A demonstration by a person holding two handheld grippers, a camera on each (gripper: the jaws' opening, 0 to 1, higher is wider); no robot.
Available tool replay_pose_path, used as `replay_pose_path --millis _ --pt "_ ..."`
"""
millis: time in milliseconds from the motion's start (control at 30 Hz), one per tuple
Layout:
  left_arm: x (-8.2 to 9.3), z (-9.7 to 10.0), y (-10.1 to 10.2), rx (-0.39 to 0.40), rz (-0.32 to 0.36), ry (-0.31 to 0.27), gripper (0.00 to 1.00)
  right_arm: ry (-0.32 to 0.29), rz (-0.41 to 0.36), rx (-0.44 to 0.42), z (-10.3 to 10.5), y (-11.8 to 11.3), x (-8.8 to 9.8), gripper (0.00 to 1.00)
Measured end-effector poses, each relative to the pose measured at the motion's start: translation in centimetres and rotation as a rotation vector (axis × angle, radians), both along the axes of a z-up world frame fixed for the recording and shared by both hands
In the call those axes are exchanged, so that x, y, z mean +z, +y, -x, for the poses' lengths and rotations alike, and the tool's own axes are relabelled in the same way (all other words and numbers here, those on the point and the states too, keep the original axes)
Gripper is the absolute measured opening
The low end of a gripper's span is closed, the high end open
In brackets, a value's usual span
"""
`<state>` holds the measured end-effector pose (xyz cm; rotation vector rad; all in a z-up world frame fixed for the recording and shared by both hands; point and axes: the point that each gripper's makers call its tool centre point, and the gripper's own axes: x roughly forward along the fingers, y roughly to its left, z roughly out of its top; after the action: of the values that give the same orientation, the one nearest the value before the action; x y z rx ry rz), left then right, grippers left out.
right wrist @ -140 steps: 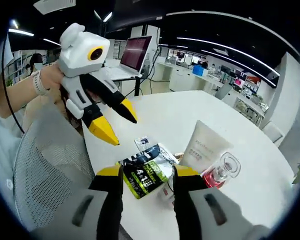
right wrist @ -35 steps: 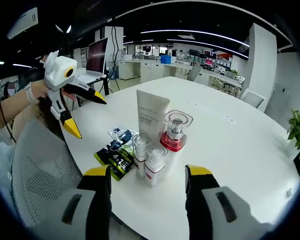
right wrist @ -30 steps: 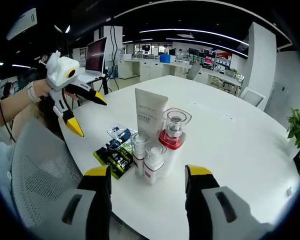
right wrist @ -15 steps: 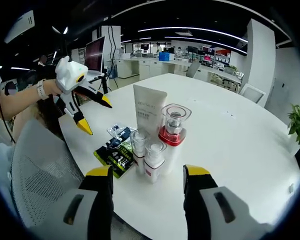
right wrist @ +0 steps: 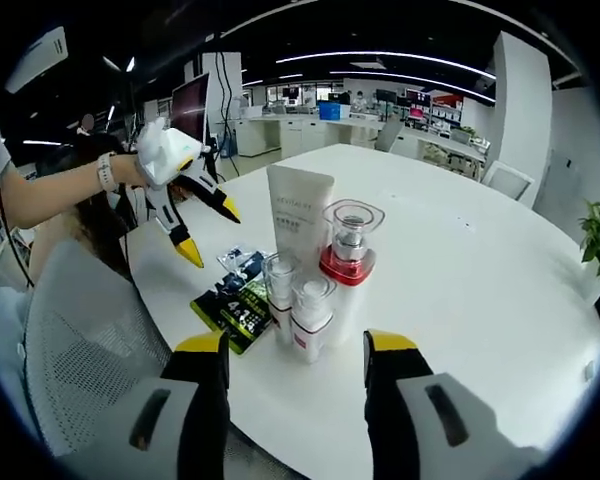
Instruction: Arrange the skincare products in the storage area until every visible bottle or jar stands upright without overlapping.
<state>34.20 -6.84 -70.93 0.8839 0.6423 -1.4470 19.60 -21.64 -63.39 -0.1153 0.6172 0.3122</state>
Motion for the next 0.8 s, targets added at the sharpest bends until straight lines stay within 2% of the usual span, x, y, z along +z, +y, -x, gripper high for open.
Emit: replay_pose_path --millis 100,200,667,800 --pt "-0.4 -0.2 -0.3 -0.017 -0.013 0.002 0.59 0.003 0.0 0.001 0.1 0.0 -0.1 0.55" --pt "-0.8 -0.4 -0.4 -0.034 -0.034 0.012 0.56 0.004 0.0 0.001 0.1 0.0 -0.1 0.54" --pt "-2.8 -1.6 -0.2 -0.098 -0.131 0.024 0.59 0.007 -0.009 0.006 -0.1 0.2 -0.2 0.53" --pt "-3.3 -1.8 -0.3 -0.086 -0.15 0.048 0.59 0.009 -0.008 0.002 0.0 0.0 -0.2 0.53"
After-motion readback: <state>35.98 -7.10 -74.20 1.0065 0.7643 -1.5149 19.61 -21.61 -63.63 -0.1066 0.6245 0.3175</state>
